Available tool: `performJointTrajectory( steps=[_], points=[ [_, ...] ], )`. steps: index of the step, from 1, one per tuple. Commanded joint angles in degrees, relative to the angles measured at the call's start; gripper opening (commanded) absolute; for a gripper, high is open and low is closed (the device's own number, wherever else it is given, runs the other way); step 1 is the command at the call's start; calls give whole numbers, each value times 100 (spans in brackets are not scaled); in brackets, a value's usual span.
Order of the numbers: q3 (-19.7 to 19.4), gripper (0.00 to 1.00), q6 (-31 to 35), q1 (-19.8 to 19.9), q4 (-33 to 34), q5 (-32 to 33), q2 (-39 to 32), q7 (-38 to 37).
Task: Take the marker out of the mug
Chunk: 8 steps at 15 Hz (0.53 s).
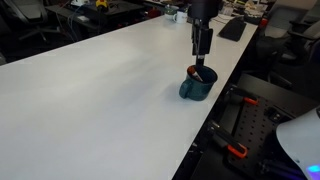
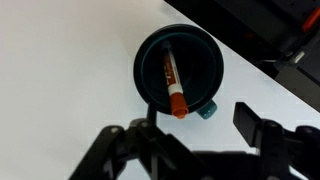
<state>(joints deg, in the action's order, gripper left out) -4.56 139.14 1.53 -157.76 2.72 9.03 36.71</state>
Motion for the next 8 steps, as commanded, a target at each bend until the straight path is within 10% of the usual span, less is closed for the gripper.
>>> performJointTrajectory(
  steps=[1, 8],
  points=[
    [-41, 76, 46, 55, -138, 179, 2, -210],
    [-76, 69, 222, 71, -106, 208, -390, -90]
  ],
)
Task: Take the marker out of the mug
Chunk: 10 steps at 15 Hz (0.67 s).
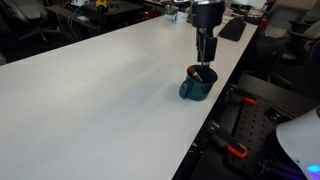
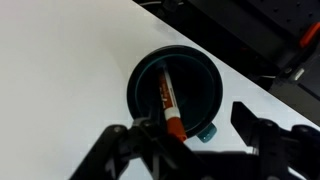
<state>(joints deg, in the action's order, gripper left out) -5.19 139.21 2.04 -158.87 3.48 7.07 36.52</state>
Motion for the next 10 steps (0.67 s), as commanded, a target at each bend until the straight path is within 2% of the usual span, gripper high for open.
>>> performJointTrajectory(
  steps=[1, 7, 10],
  points=[
    [-6, 71, 269, 22, 5, 149, -250, -63],
    [21, 77, 1114, 52, 8, 279, -646, 30],
    [46, 73, 1429, 55, 9, 199, -805, 135]
  ],
)
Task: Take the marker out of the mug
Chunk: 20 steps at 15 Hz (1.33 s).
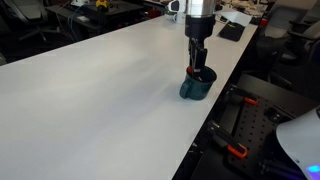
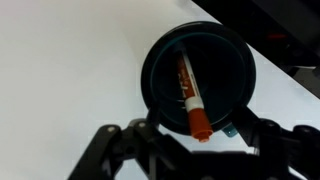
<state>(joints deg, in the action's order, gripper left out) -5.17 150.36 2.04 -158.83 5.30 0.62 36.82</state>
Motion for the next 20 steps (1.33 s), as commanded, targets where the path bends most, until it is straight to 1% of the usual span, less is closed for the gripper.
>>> performJointTrajectory(
  steps=[1, 2, 3, 5, 8, 9, 11, 14, 20],
  points=[
    [54, 69, 351, 54, 6, -27, -192, 137],
    [60, 49, 354, 53, -28, -90, -179, 182],
    [58, 45, 367, 55, -106, -93, -113, 179],
    [57, 32, 313, 56, -79, -87, -118, 167],
    [54, 5, 244, 70, 4, -111, -205, 160],
    [48, 2, 249, 82, -90, -109, -110, 150],
    [41, 6, 222, 102, -83, -130, -118, 139],
    [36, 6, 150, 118, -59, -145, -106, 93],
    [73, 6, -539, 81, 16, -217, 411, -110]
  ],
)
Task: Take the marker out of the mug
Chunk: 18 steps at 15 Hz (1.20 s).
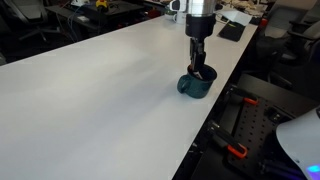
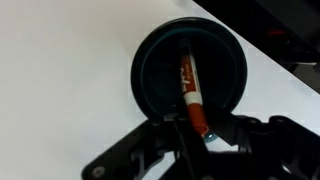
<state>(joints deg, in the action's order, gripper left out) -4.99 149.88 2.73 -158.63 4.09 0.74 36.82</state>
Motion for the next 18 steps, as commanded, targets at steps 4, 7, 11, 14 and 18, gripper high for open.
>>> performJointTrajectory(
  steps=[4, 7, 11, 14, 18],
  points=[
    [53, 6, -989, -29, 122, 27, 853, -332],
    [42, 6, -1325, -70, 249, 39, 1146, -455],
    [52, 6, -1590, -59, 523, 230, 1397, -628],
    [60, 6, -1556, -14, 805, 587, 1340, -943],
    [13, 6, -1428, 100, 1208, 934, 1004, -1374]
  ],
)
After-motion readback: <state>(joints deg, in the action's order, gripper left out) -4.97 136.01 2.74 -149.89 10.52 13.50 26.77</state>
